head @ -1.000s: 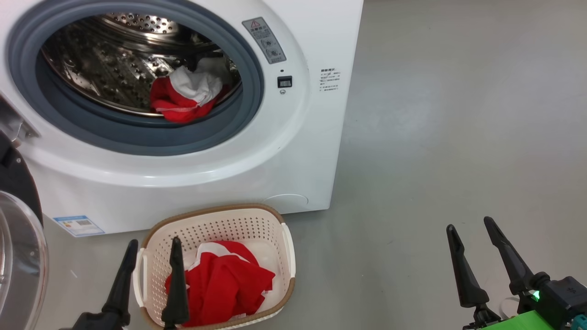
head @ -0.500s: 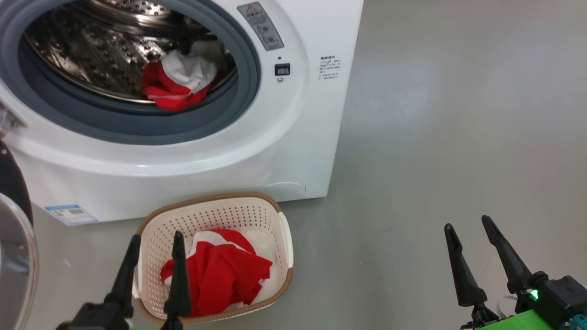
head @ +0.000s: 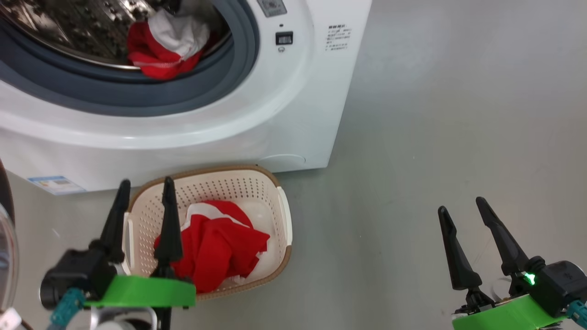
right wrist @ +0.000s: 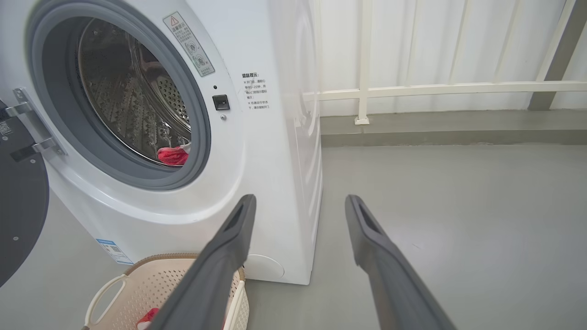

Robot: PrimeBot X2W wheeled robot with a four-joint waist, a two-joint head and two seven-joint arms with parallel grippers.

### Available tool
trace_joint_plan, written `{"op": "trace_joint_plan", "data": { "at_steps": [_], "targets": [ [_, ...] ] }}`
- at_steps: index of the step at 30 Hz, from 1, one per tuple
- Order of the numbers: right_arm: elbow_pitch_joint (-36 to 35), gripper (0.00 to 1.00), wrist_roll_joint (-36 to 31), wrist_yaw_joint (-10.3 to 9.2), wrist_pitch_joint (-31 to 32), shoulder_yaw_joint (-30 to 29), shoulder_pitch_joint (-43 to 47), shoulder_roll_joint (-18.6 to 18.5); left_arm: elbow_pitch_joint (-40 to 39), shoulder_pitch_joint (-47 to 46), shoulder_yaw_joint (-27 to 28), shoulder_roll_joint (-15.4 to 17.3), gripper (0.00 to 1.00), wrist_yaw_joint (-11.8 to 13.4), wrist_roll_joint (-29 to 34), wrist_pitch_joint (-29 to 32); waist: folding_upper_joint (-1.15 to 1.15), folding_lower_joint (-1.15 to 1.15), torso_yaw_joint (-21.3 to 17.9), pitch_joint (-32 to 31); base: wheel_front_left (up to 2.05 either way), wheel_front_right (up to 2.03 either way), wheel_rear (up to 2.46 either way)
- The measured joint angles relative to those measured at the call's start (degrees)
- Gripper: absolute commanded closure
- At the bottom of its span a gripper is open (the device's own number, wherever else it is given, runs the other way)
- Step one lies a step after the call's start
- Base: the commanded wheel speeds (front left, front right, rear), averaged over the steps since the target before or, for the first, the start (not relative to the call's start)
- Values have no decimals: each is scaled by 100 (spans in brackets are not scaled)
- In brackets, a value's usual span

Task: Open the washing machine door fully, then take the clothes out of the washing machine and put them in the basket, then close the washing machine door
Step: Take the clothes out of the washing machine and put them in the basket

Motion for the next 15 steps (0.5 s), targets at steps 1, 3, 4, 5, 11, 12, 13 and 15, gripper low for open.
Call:
{"op": "trace_joint_plan", "data": {
  "at_steps": [1, 3, 4, 5, 11, 12, 13, 15],
  "targets": [
    [2, 0, 0, 0, -12, 4, -17, 0, 47, -103, 11, 1, 0, -22, -22, 5, 0, 0, 2, 55, 0, 0, 0],
    [3, 0, 0, 0, -15, 16, -89, 0, 107, -310, 16, -2, 0, -25, -21, 43, 0, 0, 5, 168, 0, 0, 0],
    [1, 0, -1, 0, -16, 24, -120, 0, 141, -417, 19, -2, 0, -30, -22, 43, 0, 0, 5, 223, 0, 0, 0],
    [3, 0, -1, 0, -16, 34, -149, 0, 191, -533, 30, -4, 0, -57, -25, 43, 0, 0, 4, 279, 0, 0, 0],
    [22, 0, -2, 0, -35, 80, -342, -2, 494, -1217, 101, -2, 0, -196, -105, 91, 0, 0, -35, 574, 0, 0, 0],
    [25, 0, -2, 0, -42, 92, -351, -2, 565, -1318, 108, 4, 0, -219, -118, 138, 0, 0, -48, 615, 0, 0, 0],
    [33, 0, -2, 0, -43, 112, -353, -2, 638, -1416, 112, 13, 0, -220, -118, 197, 0, 0, -64, 654, 0, 0, 0],
    [56, 0, -2, 0, -49, 162, -374, -2, 762, -1600, 136, 52, 0, -229, -129, 250, 0, 0, -98, 723, 0, 0, 0]
  ]
}}
